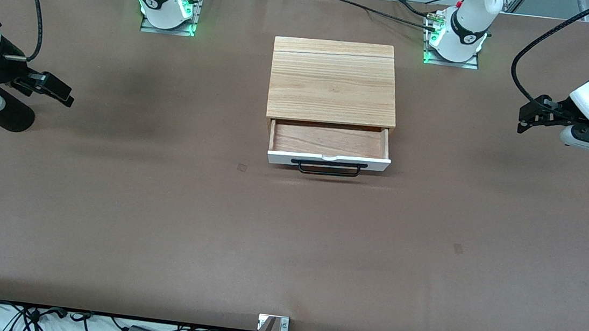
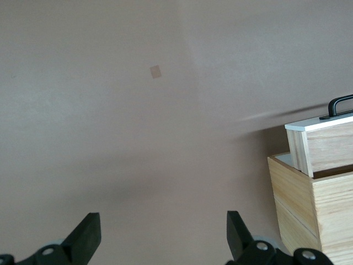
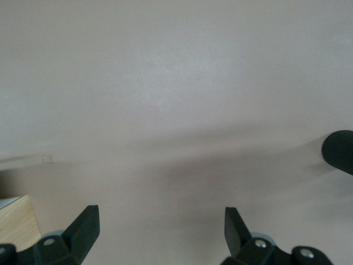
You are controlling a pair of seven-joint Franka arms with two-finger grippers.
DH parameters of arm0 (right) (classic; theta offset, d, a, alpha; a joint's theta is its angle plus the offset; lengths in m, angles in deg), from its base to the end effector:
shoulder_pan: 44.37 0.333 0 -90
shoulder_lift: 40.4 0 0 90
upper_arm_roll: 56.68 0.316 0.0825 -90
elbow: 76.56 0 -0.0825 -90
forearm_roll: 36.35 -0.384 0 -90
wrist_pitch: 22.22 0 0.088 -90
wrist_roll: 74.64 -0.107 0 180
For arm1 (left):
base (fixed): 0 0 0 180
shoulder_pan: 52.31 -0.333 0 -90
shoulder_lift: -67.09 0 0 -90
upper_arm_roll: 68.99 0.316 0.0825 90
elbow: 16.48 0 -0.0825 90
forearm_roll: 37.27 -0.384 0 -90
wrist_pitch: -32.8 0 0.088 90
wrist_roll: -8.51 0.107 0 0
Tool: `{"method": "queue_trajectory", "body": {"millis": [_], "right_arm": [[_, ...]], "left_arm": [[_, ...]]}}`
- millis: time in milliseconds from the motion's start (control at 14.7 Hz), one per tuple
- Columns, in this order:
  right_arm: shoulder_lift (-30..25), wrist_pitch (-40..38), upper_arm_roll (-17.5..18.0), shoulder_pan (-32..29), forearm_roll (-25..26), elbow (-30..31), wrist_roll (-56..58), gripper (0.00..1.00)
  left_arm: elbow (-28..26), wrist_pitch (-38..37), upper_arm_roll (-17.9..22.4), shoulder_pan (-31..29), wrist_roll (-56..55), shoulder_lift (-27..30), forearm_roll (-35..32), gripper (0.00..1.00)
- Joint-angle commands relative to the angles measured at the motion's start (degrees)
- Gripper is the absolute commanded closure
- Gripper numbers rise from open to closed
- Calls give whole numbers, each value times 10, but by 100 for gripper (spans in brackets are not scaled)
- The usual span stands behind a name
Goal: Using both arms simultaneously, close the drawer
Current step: 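Move both grippers toward the sides of the open white drawer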
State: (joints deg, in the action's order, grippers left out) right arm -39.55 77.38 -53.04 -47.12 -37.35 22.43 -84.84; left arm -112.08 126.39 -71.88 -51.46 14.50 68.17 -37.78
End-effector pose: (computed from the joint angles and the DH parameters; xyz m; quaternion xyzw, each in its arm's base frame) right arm 0.5671 0.0102 0.5561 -0.9965 0.0826 0.0029 0.0088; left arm 0.5510 -0.0354 0.5941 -0.9963 0.0851 0.0082 0.0048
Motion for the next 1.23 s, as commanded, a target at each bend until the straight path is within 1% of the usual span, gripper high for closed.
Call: {"method": "queue_trajectory", "body": {"millis": [0,205,341,409,545,614,682,750,818,955,1023,1159], "right_arm": [[-5,-6,10,-10,-4,-5,0,0],[-2,-1,10,-11,-3,-5,3,0],[7,16,10,-12,-8,-6,8,0],[17,31,12,-9,-8,-6,1,0],[52,42,14,-9,-11,-7,1,0],[72,41,14,-9,-30,-17,2,0],[91,43,13,-10,-60,-23,2,0],[105,49,13,-10,-88,-33,1,0],[123,54,14,-8,-105,-45,1,0],[155,70,15,18,-106,-66,-1,0],[167,74,14,39,-104,-71,-1,0],[201,111,15,52,-108,-78,-6,0]], "left_arm": [[20,-13,-2,-1,-2,-9,-17,0],[21,-14,-2,-1,-1,-9,-17,0],[21,-13,-1,-1,1,-9,-17,0],[21,-15,-1,-1,0,-9,-17,0],[22,-44,-3,1,-1,-14,-13,0],[22,-73,-3,1,-1,-15,-9,0],[22,-87,-4,1,1,-20,-8,0],[23,-88,-4,3,1,-34,-8,0],[33,-89,-5,2,9,-44,-9,0],[56,-87,-7,6,28,-77,-5,0],[58,-74,-6,9,31,-89,27,0],[51,-4,-6,1,32,-128,127,0]]}}
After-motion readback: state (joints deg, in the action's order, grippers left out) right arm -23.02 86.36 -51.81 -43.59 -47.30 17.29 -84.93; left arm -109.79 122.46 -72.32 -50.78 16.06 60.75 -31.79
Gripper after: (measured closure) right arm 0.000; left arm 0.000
